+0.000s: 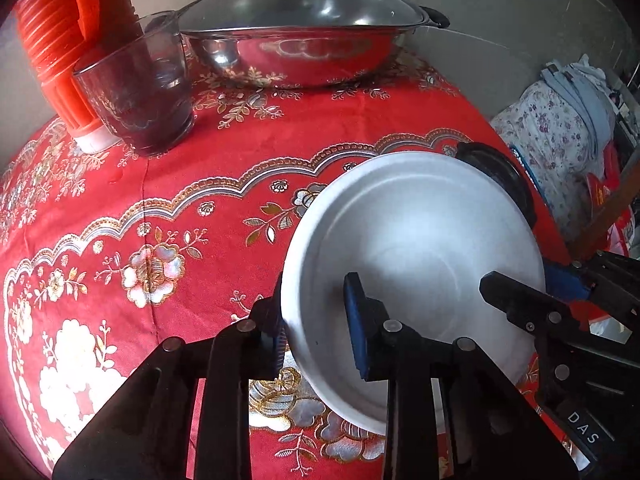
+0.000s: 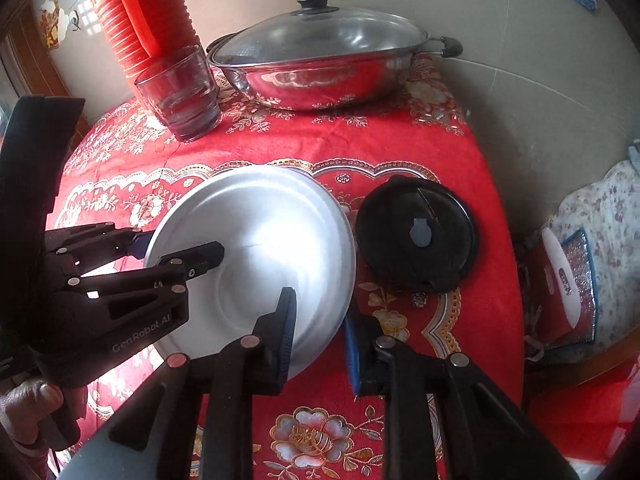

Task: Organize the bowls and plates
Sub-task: 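Carry the white bowl with the left gripper toward the stacked basin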

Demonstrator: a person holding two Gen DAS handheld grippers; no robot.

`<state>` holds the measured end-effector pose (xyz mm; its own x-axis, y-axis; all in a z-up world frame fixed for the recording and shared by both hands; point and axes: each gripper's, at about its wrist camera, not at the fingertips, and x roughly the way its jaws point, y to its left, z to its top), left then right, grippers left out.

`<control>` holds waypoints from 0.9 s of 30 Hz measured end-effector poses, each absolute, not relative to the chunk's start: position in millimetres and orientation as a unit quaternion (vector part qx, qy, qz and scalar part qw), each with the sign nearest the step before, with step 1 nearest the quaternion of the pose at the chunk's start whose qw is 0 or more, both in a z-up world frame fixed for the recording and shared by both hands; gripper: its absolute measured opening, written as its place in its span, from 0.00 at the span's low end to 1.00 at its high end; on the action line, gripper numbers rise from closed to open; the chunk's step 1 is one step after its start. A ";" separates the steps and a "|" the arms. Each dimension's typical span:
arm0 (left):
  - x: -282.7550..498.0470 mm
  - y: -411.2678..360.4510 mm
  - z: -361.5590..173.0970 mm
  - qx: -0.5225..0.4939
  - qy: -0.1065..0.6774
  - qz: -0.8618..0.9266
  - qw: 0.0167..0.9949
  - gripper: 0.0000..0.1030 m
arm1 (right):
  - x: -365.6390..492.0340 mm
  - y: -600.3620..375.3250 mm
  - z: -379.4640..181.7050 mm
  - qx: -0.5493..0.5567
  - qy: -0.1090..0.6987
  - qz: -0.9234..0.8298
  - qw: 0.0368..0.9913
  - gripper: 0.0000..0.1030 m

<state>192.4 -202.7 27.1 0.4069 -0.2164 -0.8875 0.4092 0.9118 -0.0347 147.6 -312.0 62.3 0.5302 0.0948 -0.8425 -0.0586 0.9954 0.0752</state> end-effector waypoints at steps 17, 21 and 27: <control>138.0 -145.3 46.5 0.059 0.520 -0.147 0.840 0.25 | 113.8 -268.9 78.2 -0.012 0.472 0.093 0.876 0.21; 121.5 -127.7 50.9 0.052 0.518 -0.137 0.843 0.25 | 103.6 -254.8 80.6 -0.022 0.471 0.106 0.876 0.21; 99.0 -95.4 60.2 0.042 0.514 -0.116 0.849 0.25 | 88.9 -226.4 83.0 -0.041 0.469 0.132 0.872 0.21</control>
